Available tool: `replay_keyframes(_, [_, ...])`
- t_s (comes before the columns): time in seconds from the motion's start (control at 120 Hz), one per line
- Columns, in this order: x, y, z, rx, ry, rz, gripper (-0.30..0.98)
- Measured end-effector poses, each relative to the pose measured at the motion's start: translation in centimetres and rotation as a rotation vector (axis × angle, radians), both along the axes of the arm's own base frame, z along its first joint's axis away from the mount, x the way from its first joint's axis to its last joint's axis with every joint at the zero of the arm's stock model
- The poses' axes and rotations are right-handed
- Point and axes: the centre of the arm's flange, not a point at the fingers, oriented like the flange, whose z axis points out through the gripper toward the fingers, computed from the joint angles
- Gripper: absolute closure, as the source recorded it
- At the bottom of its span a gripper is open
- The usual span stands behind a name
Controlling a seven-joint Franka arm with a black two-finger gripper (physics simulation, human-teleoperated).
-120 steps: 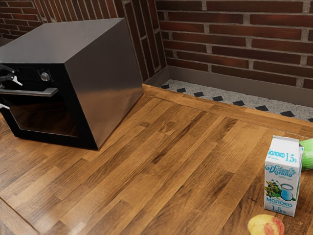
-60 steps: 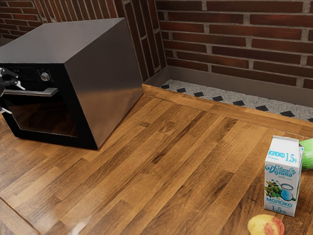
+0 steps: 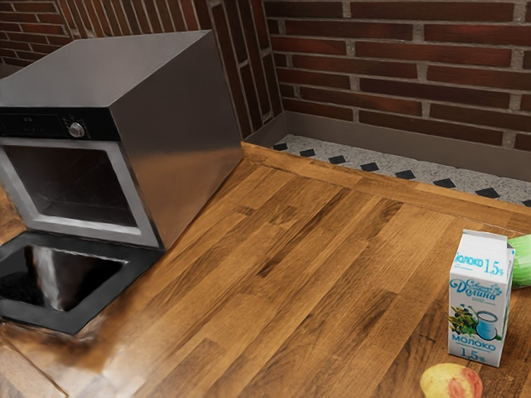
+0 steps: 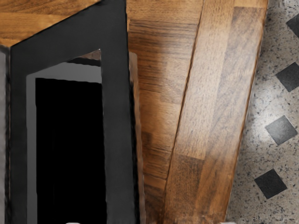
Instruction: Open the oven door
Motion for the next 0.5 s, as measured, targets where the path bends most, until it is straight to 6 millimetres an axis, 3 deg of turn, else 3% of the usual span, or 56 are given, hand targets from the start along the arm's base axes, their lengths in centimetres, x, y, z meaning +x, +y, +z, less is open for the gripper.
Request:
replay_keyframes(0.017, [-3.6,-1.2,2.4,0.014,-0.025,0.024,0.34])
replay_keyframes(0.058, [-11.6,-4.4,10.8,0.091,-0.117,0.107,0.25])
replay_keyframes(0.083, [-14.2,-6.4,15.8,0.122,-0.175,0.137,0.21])
replay_keyframes(0.1, [-14.1,-7.8,18.4,0.133,-0.194,0.140,0.18])
replay_keyframes(0.125, [-11.4,-10.0,21.5,0.148,-0.185,0.124,0.15])
replay_keyframes(0.15, [-4.4,-13.8,24.4,0.180,-0.146,0.066,0.12])
replay_keyframes(0.175, [3.3,-18.4,25.5,0.201,-0.109,-0.019,0.10])
replay_keyframes(0.208, [12.8,-24.5,24.3,0.194,-0.053,-0.116,0.08])
replay_keyframes(0.225, [16.6,-27.2,23.1,0.178,-0.025,-0.146,0.08])
replay_keyframes(0.258, [22.5,-31.6,20.4,0.140,0.028,-0.180,0.06])
replay_keyframes(0.292, [27.0,-35.2,17.9,0.114,0.068,-0.188,0.05])
replay_keyframes(0.333, [30.1,-39.4,16.1,0.087,0.093,-0.179,0.04])
replay_keyframes(0.425, [33.2,-47.7,12.5,0.046,0.165,-0.143,0.02])
replay_keyframes(0.467, [34.2,-49.8,10.6,0.042,0.204,-0.098,0.01])
replay_keyframes(0.5, [35.4,-49.6,8.4,0.035,0.247,-0.033,0.01])
